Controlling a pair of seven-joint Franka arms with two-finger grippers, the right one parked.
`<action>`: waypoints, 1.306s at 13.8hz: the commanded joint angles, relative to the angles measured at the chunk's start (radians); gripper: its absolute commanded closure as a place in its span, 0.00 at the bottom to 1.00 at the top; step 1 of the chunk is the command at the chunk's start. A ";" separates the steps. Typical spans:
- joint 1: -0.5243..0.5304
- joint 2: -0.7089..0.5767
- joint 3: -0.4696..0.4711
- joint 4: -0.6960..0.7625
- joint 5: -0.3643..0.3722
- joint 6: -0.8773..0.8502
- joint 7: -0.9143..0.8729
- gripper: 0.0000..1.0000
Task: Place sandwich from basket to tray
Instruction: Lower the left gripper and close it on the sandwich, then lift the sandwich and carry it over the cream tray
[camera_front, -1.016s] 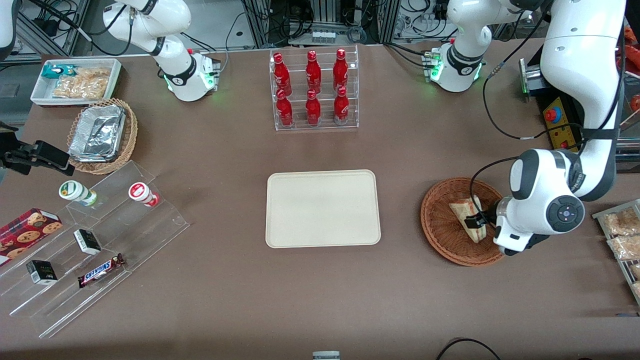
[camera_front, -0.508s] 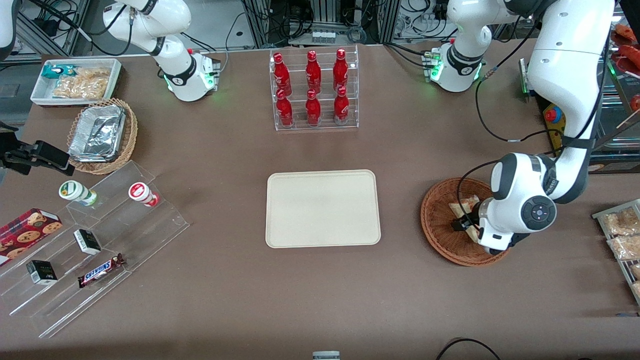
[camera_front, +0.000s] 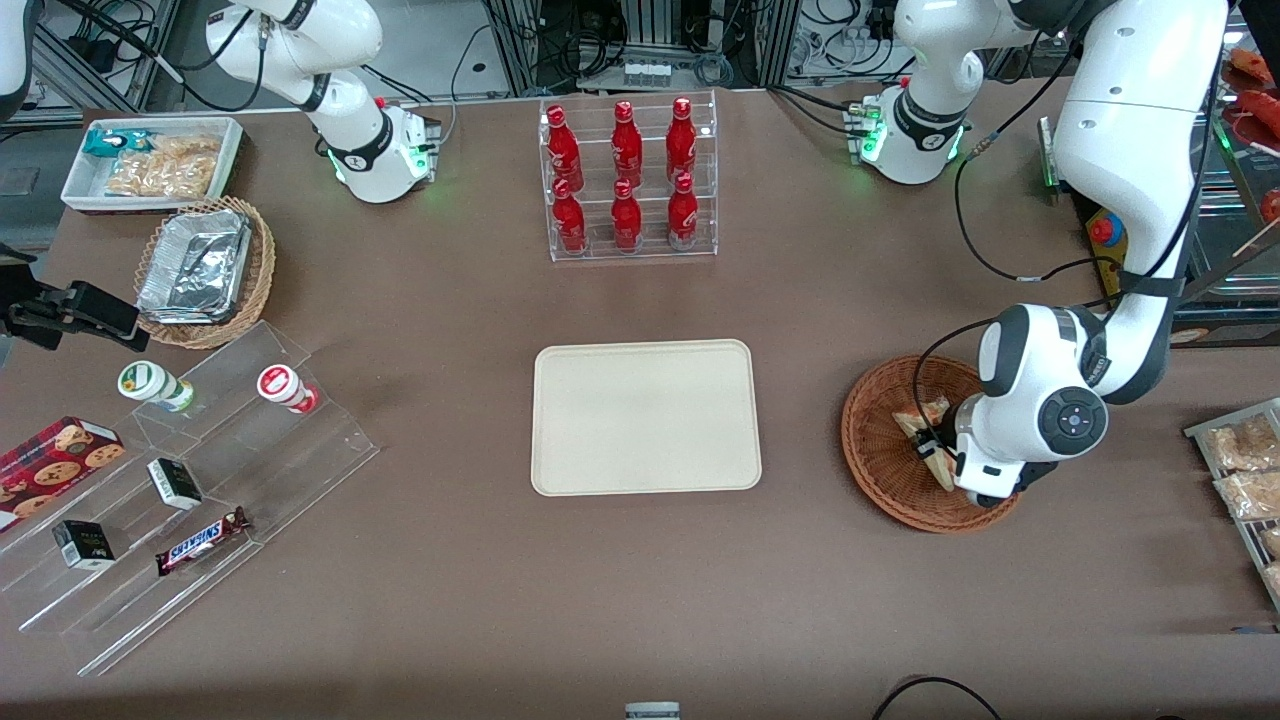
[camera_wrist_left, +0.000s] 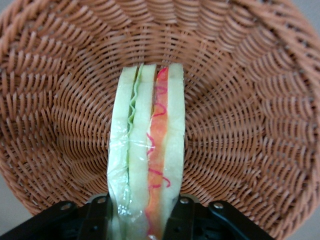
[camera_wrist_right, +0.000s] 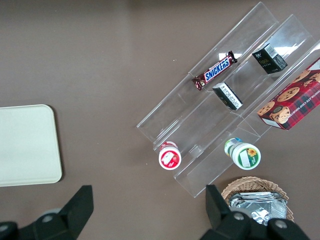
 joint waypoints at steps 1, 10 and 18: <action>-0.004 -0.054 -0.014 0.034 0.004 -0.055 0.002 0.86; -0.230 -0.016 -0.181 0.172 -0.005 -0.060 -0.015 0.84; -0.509 0.319 -0.172 0.517 0.192 -0.054 -0.361 0.78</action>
